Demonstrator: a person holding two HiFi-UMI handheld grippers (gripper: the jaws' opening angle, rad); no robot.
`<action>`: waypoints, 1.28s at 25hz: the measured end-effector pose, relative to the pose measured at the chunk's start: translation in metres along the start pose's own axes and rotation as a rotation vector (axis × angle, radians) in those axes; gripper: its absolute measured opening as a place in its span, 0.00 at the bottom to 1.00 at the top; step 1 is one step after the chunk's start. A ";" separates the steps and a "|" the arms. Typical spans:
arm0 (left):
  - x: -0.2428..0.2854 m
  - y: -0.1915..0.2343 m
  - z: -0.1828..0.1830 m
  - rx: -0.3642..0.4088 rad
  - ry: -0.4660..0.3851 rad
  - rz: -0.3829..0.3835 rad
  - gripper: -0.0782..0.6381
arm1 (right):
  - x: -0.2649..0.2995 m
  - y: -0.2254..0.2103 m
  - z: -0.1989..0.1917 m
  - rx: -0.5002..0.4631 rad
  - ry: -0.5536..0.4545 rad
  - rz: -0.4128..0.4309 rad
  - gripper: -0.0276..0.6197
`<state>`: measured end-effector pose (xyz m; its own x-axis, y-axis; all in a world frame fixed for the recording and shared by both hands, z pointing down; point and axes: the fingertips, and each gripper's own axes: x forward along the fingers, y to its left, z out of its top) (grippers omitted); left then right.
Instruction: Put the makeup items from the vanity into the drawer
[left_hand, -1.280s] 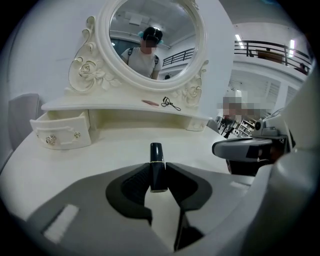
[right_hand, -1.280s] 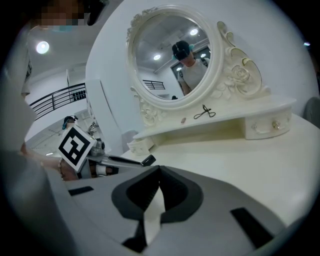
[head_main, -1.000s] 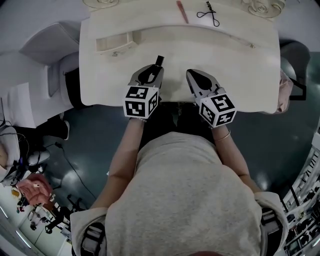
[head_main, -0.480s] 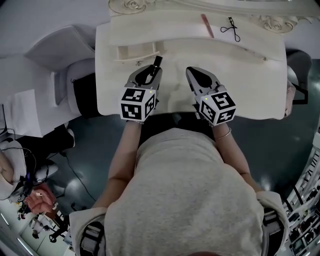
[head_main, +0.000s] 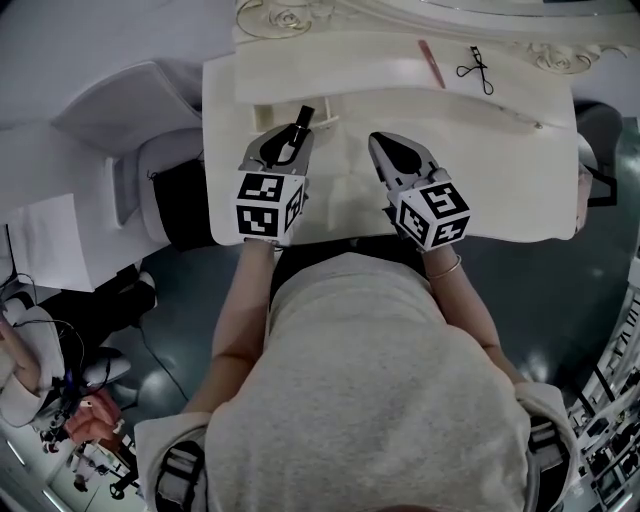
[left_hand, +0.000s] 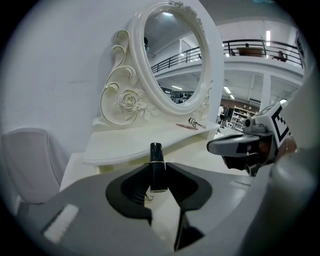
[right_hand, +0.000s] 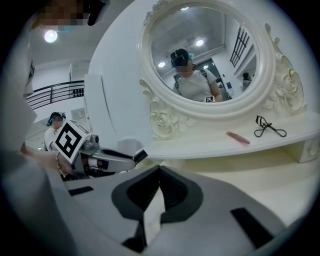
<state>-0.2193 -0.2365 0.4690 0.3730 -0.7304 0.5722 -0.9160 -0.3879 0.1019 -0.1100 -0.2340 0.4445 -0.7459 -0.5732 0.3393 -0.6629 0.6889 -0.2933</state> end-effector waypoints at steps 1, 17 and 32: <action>0.001 0.003 0.001 0.027 0.009 0.007 0.26 | 0.002 0.002 0.000 0.001 0.001 0.000 0.05; 0.014 0.027 -0.008 0.282 0.170 -0.136 0.26 | 0.016 -0.002 0.000 0.025 -0.013 -0.073 0.05; 0.026 0.019 -0.014 0.270 0.372 -0.336 0.26 | 0.023 0.001 -0.009 0.029 0.010 -0.095 0.05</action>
<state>-0.2289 -0.2546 0.4968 0.5157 -0.3139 0.7972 -0.6674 -0.7307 0.1440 -0.1275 -0.2421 0.4603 -0.6793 -0.6305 0.3756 -0.7320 0.6186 -0.2854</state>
